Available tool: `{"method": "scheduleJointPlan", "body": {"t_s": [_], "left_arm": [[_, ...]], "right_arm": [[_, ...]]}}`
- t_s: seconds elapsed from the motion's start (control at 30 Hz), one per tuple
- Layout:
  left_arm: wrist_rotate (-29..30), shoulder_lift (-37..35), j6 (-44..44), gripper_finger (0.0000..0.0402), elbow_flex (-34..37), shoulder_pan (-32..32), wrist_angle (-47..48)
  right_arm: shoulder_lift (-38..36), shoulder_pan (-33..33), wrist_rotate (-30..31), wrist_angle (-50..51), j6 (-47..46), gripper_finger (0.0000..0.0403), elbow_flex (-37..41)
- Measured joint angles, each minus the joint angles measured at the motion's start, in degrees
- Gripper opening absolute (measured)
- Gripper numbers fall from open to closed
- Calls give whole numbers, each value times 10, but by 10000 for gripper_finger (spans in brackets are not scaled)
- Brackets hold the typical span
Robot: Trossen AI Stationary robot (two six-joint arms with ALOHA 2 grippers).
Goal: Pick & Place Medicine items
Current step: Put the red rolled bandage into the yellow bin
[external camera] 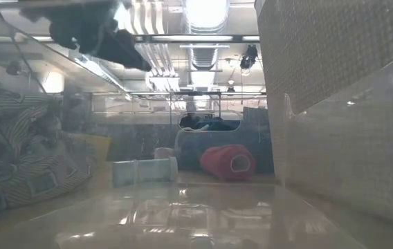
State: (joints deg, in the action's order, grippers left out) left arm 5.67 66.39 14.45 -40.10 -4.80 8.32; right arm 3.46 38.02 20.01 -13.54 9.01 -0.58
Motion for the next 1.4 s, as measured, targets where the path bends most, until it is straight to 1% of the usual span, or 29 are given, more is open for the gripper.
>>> {"method": "scheduleJointPlan", "body": {"t_s": [0.3, 0.63, 0.8, 0.93, 1.1, 1.23, 1.4], "left_arm": [[-104, 45, 133, 297, 0, 0, -80], [-196, 105, 219, 297, -1, 0, -149], [-215, 135, 233, 297, -3, 0, -183], [-226, 165, 240, 297, -20, 0, -184], [-247, 213, 249, 296, -62, 0, -149], [-268, 258, 280, 296, -113, 0, -110], [-270, 312, 292, 296, -191, 0, -42]], "right_arm": [[0, 0, 0, 0, 0, 8, 0], [0, 0, 0, 0, 0, 8, 0], [0, 0, 0, 0, 0, 8, 0], [0, 0, 0, 0, 0, 8, 0], [0, 0, 0, 0, 0, 8, 0], [1, 0, 0, 0, 0, 8, 0], [1, 0, -1, 0, 0, 8, 0]]}}
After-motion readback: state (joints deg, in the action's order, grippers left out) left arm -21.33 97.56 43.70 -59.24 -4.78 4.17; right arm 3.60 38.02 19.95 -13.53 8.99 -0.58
